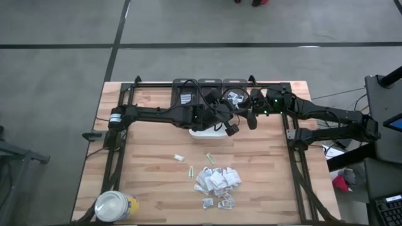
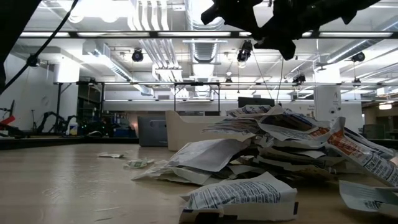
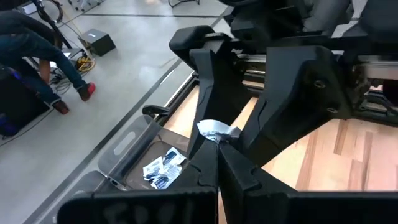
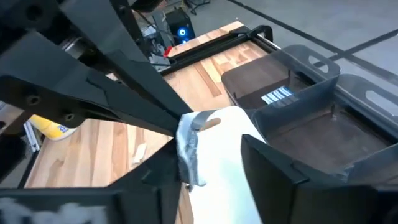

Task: Pick & Place First Aid Supplies
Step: Put the white alcohol pad into the right black bin

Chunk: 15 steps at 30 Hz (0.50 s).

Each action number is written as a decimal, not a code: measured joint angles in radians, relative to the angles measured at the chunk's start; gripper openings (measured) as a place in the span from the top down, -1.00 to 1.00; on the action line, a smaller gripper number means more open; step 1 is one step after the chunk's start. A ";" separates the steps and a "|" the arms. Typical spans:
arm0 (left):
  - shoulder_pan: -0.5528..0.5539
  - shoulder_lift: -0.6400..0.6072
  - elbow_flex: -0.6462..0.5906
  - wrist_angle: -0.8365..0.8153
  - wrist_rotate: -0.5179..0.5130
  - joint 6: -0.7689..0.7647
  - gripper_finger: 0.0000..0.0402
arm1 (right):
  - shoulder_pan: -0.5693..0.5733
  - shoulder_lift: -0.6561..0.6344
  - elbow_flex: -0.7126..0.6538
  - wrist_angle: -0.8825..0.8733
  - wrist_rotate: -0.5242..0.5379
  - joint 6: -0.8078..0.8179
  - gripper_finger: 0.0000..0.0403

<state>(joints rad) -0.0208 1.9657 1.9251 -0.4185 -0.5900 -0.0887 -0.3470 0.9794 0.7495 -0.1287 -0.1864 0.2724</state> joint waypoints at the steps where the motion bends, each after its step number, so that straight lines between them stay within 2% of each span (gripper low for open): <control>1: 0.000 0.000 0.000 0.001 0.000 0.000 1.00 | 0.000 0.001 0.001 0.000 0.002 -0.004 0.34; 8: 0.001 0.000 0.000 -0.002 0.000 0.009 1.00 | 0.000 -0.002 0.002 0.000 0.001 -0.024 0.87; 11: 0.002 0.000 0.000 -0.003 0.000 0.020 0.99 | 0.000 -0.002 0.002 0.000 0.002 -0.041 0.93; 15: 0.002 -0.001 0.000 -0.010 0.000 0.114 0.91 | 0.000 -0.002 0.002 -0.004 0.023 -0.041 0.96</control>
<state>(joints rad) -0.0185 1.9648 1.9251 -0.4290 -0.5896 0.0253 -0.3470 0.9771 0.7513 -0.1329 -0.1629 0.2317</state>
